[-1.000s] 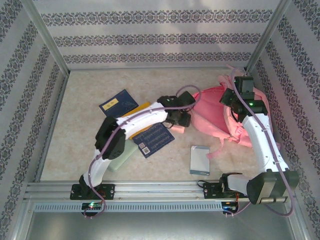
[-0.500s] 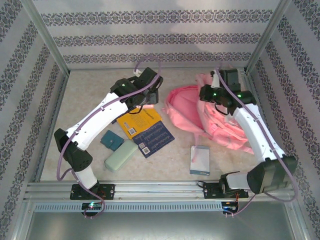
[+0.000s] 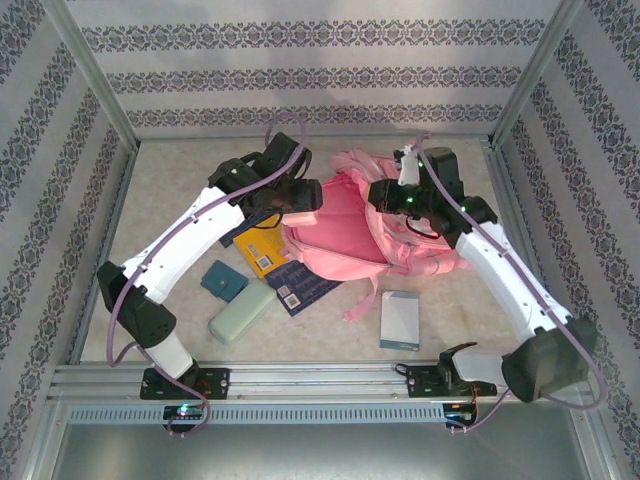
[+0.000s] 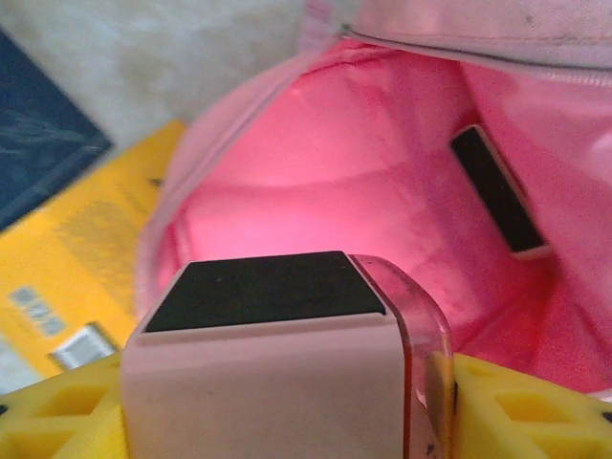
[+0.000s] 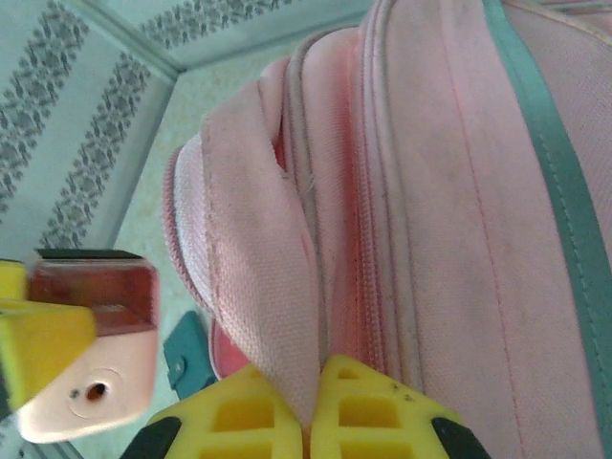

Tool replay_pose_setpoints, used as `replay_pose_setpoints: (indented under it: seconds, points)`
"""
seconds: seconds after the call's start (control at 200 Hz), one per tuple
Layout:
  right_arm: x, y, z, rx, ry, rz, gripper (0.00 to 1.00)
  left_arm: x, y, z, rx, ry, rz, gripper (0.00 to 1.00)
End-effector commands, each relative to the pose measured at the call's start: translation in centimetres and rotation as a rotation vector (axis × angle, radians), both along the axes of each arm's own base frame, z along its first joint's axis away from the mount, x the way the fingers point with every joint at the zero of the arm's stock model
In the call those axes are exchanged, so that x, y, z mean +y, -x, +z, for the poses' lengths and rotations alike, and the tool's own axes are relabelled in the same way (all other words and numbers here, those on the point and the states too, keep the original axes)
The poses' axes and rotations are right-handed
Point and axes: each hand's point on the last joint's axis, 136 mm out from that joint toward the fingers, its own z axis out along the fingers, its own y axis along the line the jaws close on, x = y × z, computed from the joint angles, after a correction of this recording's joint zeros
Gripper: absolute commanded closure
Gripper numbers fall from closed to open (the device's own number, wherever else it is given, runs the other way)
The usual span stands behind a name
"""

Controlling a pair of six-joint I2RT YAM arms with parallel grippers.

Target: Pack the student bag

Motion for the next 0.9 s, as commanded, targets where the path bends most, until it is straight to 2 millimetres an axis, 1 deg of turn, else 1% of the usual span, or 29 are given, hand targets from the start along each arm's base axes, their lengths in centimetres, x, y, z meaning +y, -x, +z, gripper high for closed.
replay_pose_setpoints:
  seconds: [0.0,0.05,0.105,0.22,0.34,0.435,0.505,0.595,0.724,0.799,0.829,0.894]
  points:
    - [-1.5,-2.2,4.2,-0.132,-0.159,-0.148,1.0,-4.2,-2.3,-0.3,0.023,0.248,-0.009,0.44]
    - [-1.6,-2.3,4.1,-0.092,-0.198,-0.147,1.0,-5.0,-3.2,-0.9,0.054,0.311,0.008,0.45]
    - [-1.7,-2.2,4.3,-0.07,-0.249,-0.134,1.0,-6.3,-3.9,-1.8,0.101,0.367,0.01,0.49]
    - [-1.5,-2.0,5.5,-0.086,-0.321,-0.064,1.0,-9.0,-5.7,-3.3,0.157,0.455,0.008,0.49]
    - [-0.9,-1.2,6.9,-0.067,-0.362,0.016,1.0,-11.0,-7.6,-4.1,0.177,0.491,0.001,0.49]
    - [-0.3,-0.4,7.4,-0.053,-0.383,0.076,1.0,-12.4,-9.0,-4.2,0.176,0.529,-0.006,0.48]
    - [0.2,0.0,7.7,-0.05,-0.399,0.114,1.0,-13.1,-9.8,-4.2,0.177,0.549,-0.01,0.48]
    - [0.4,0.3,8.4,-0.061,-0.414,0.13,1.0,-13.5,-10.7,-4.2,0.166,0.552,-0.004,0.48]
    - [0.8,0.0,9.0,-0.049,-0.471,0.164,1.0,-14.2,-11.7,-5.9,0.189,0.554,0.011,0.45]
    - [1.1,-0.2,9.3,-0.043,-0.497,0.174,1.0,-15.1,-12.1,-6.5,0.207,0.589,0.012,0.44]
    - [1.2,-0.4,9.4,-0.041,-0.507,0.177,1.0,-15.6,-12.2,-6.5,0.208,0.604,0.005,0.43]
    - [1.5,-0.6,9.7,-0.041,-0.526,0.187,1.0,-16.5,-12.4,-6.5,0.204,0.625,-0.017,0.35]
